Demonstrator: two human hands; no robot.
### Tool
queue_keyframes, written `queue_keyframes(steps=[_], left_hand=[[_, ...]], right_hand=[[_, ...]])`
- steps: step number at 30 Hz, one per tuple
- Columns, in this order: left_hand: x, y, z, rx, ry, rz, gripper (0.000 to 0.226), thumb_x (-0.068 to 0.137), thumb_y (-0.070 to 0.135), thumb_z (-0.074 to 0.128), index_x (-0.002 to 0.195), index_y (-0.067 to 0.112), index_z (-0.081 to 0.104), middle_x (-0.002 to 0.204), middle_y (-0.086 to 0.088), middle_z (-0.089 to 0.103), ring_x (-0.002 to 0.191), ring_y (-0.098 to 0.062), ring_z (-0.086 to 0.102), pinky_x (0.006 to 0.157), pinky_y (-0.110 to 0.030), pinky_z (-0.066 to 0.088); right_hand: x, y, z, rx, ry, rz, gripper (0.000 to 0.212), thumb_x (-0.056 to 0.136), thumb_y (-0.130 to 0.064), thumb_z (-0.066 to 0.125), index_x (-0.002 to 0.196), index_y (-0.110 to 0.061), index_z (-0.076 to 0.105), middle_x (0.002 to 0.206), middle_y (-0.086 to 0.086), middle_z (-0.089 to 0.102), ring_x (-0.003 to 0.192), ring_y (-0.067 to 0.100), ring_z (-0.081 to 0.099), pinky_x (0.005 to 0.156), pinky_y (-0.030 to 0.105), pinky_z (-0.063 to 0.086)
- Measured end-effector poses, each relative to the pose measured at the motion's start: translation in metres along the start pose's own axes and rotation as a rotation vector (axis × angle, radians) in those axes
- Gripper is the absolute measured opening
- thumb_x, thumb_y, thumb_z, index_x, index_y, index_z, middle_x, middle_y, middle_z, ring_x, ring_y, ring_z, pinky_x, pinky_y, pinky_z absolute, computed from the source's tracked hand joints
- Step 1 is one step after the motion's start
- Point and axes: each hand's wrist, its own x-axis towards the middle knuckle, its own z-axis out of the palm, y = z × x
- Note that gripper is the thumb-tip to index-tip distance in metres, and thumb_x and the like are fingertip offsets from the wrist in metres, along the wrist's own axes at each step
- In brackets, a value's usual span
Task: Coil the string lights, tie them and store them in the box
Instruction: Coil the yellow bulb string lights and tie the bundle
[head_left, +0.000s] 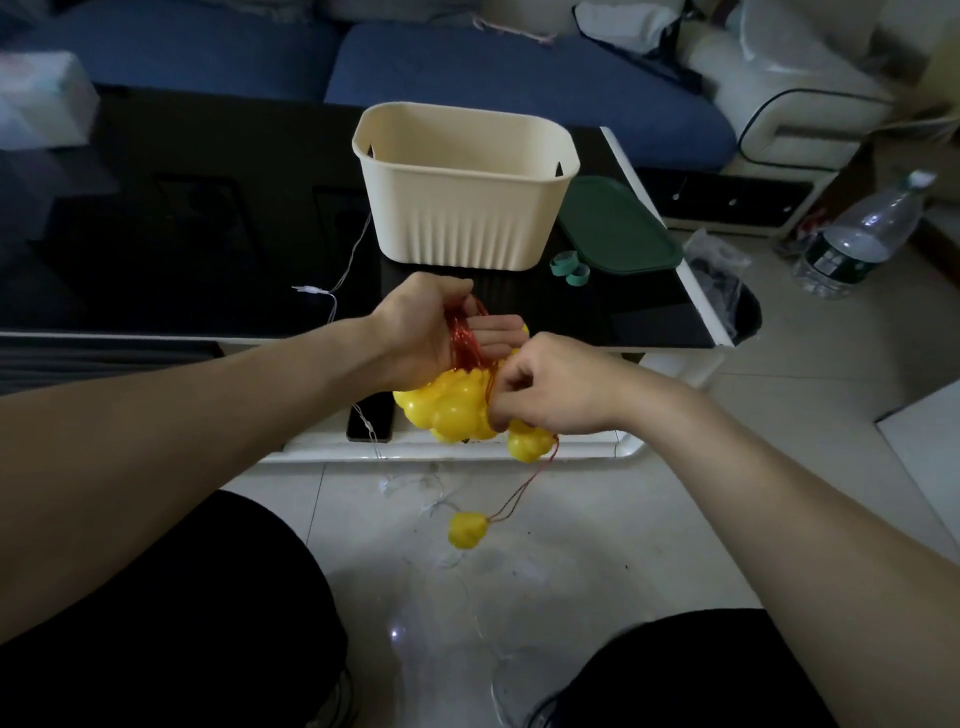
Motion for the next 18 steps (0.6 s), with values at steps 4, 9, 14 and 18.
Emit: queue_keyframes(steps=[4,9,14,18], left_hand=[[-0.007,-0.003,0.006,0.088,-0.108,-0.053,0.033,0.105,0.025,0.034,0.077,0.010,0.044,0.061,-0.008,0.060,0.051,-0.019,0.063,0.051,-0.027,0.056],[-0.007,-0.019,0.007,0.529,-0.208,-0.103,0.042,0.107,0.028,0.029,0.112,-0.001,0.058,0.081,-0.015,0.067,0.065,-0.022,0.064,0.062,-0.029,0.056],[-0.004,-0.025,0.008,0.669,-0.225,-0.078,0.036,0.106,0.028,0.032,0.101,0.006,0.060,0.068,-0.010,0.055,0.050,-0.017,0.040,0.055,-0.029,0.034],[-0.004,-0.022,0.008,0.762,-0.203,-0.062,0.036,0.105,0.031,0.037,0.095,0.010,0.064,0.065,-0.007,0.048,0.049,-0.014,0.032,0.049,-0.026,0.026]], right_hand=[[0.000,0.001,-0.005,0.059,0.041,-0.025,0.025,0.083,-0.027,0.073,0.059,-0.029,0.070,0.061,-0.021,0.064,0.069,-0.003,0.057,0.069,0.025,0.048],[-0.005,0.003,-0.011,0.147,0.047,-0.041,0.013,0.092,-0.018,0.070,0.081,-0.014,0.076,0.059,-0.010,0.067,0.056,-0.002,0.060,0.060,0.017,0.045],[-0.005,0.014,-0.016,0.147,0.104,-0.026,0.005,0.084,-0.023,0.078,0.079,-0.024,0.080,0.076,-0.010,0.075,0.081,0.007,0.069,0.081,0.033,0.057],[-0.004,0.021,-0.020,0.187,0.146,-0.025,0.014,0.080,-0.035,0.082,0.077,-0.021,0.079,0.063,-0.013,0.070,0.062,-0.004,0.062,0.065,0.022,0.049]])
